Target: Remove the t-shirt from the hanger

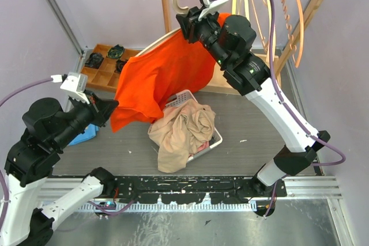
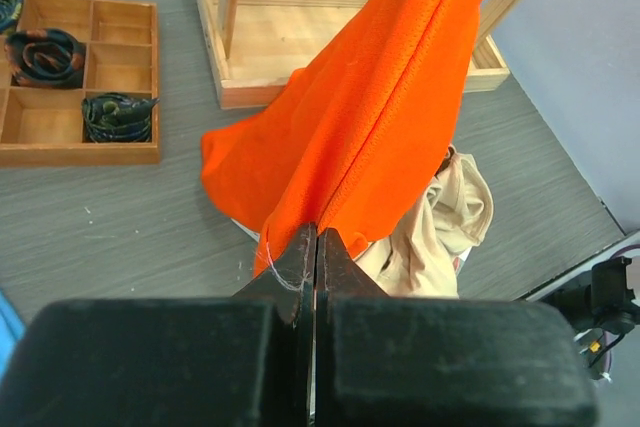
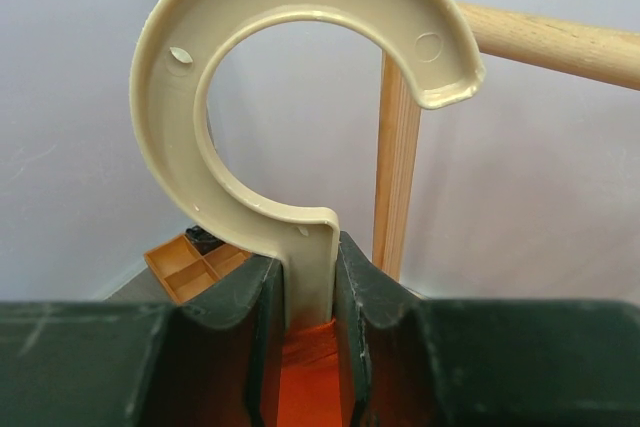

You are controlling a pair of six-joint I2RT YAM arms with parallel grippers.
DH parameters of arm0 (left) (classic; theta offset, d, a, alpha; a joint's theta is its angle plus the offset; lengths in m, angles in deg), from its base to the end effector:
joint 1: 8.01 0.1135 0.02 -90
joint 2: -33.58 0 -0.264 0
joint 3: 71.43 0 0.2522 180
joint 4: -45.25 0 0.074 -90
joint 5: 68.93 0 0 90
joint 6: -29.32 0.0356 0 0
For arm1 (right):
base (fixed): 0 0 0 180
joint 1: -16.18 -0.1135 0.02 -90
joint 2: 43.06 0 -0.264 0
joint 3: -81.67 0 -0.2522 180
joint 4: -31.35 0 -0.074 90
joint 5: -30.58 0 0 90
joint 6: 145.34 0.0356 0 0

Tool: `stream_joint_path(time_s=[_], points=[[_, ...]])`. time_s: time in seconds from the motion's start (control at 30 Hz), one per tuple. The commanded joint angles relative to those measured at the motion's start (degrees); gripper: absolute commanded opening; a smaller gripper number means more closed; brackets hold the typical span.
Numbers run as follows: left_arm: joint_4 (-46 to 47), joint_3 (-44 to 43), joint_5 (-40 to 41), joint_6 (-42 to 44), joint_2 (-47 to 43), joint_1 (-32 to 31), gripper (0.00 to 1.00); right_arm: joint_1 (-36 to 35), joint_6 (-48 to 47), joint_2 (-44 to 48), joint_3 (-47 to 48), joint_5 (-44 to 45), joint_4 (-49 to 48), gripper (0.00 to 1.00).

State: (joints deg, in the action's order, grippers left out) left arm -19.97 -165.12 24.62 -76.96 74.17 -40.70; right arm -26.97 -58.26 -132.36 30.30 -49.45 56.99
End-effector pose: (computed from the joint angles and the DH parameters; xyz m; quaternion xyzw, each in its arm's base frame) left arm 0.0669 -0.0403 0.4640 0.0917 0.7723 -0.2384 0.5817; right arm 0.2361 0.2129 0.5631 -0.1779 0.5931 0.2190 0.7540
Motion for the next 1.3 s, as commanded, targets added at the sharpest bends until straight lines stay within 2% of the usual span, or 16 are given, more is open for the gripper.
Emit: stream_joint_path(time_s=[0.0,0.07,0.1,0.2,0.3,0.5,0.57,0.7,0.73,0.87,1.03,1.27], points=[[-0.86,1.90,-0.79,-1.79,-0.42,-0.09,0.00,0.60,-0.07,1.36,3.66,0.95,-6.67,0.10],[1.10,1.45,-0.70,-1.64,0.36,-0.10,0.11,0.55,-0.59,1.55,3.37,0.20,-6.69,0.10],[2.54,0.97,-0.71,-1.39,0.92,-0.04,0.24,0.57,-0.72,1.69,3.16,-0.13,-6.59,0.10],[7.53,-0.88,-1.44,-0.35,3.03,-0.07,0.49,0.54,-0.71,2.30,2.46,-1.08,-6.35,0.10],[12.03,-3.08,-3.05,0.98,5.62,-0.10,0.57,0.60,-0.75,3.01,1.81,-1.70,-6.01,0.10],[16.52,-7.01,-5.16,2.35,10.71,-0.10,0.58,0.56,-0.36,4.24,0.67,-1.80,-5.39,0.10],[16.85,-7.48,-5.62,2.42,11.60,-0.12,0.48,0.56,-0.33,4.54,0.44,-1.80,-5.32,0.10],[15.56,-7.62,-5.85,2.27,11.75,-0.10,0.16,0.60,-0.39,4.67,0.31,-1.46,-5.16,0.10],[15.03,-7.51,-5.79,2.24,11.48,-0.10,0.14,0.62,-0.53,4.66,0.29,-1.38,-5.15,0.10],[13.03,-5.67,-4.79,1.59,8.63,-0.11,0.17,0.60,-0.61,4.25,0.70,-1.19,-5.16,0.10],[11.89,-3.57,-4.59,0.35,5.47,-0.10,0.45,0.59,-0.71,3.87,1.00,-1.34,-5.07,0.10],[11.12,-1.22,-5.49,-0.37,4.69,-0.10,0.49,0.64,-0.88,3.77,1.28,-1.55,-5.06,0.10]])
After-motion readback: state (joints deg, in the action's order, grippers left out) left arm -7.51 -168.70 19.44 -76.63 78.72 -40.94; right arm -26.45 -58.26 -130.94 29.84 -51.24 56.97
